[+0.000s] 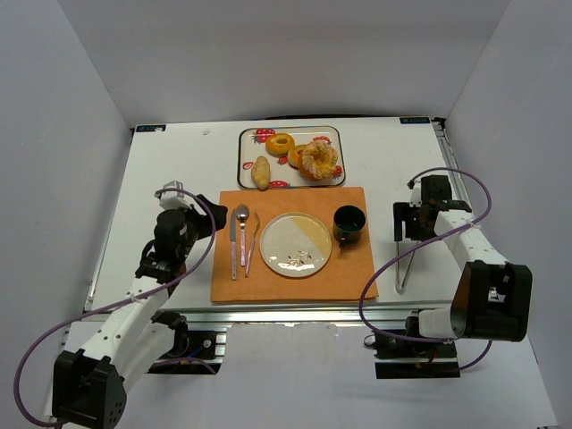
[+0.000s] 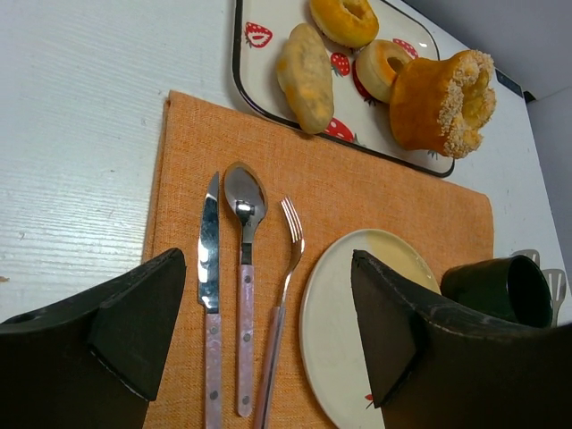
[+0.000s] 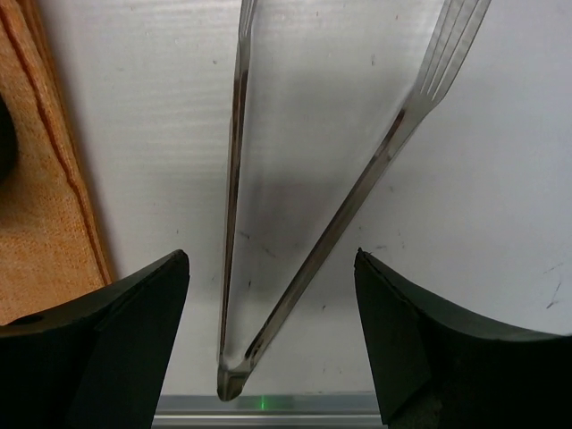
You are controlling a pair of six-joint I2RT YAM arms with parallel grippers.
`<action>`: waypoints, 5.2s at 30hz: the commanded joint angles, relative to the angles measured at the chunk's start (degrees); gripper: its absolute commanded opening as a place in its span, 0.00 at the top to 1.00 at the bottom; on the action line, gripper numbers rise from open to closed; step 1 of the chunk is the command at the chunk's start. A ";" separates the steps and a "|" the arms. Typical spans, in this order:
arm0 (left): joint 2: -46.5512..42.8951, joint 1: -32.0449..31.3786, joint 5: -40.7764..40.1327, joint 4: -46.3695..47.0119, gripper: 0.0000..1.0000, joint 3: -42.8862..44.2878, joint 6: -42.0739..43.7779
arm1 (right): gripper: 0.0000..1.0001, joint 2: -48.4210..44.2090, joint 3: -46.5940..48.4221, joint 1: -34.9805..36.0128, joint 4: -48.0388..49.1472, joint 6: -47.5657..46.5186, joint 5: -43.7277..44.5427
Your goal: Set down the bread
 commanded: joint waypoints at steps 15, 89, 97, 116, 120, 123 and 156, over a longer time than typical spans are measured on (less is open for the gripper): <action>-5.49 -0.18 -1.13 -1.47 0.16 -0.64 -1.84 | 0.17 8.56 -1.46 -0.06 -2.75 8.66 -0.45; -8.84 -0.18 -0.61 3.80 0.17 0.59 -6.85 | 0.61 7.87 26.39 -3.68 -1.68 -13.42 -46.31; -7.69 -0.18 0.01 4.42 0.17 1.12 -7.20 | 0.57 10.50 31.67 5.55 0.17 -4.96 -50.62; -10.59 -0.27 -2.45 2.39 0.17 0.15 -8.34 | 0.55 16.75 36.79 22.17 2.72 -8.55 -13.27; -10.15 -0.27 -2.10 3.89 0.17 -0.99 -9.57 | 0.52 14.90 33.61 22.26 5.35 -9.26 -10.29; -9.28 -0.27 -1.92 4.42 0.17 -0.64 -9.22 | 0.51 15.16 33.43 22.52 4.74 -9.09 -10.19; -12.61 -0.27 -2.54 2.75 0.17 -2.40 -9.49 | 0.47 19.47 32.82 25.51 6.76 -8.65 -8.44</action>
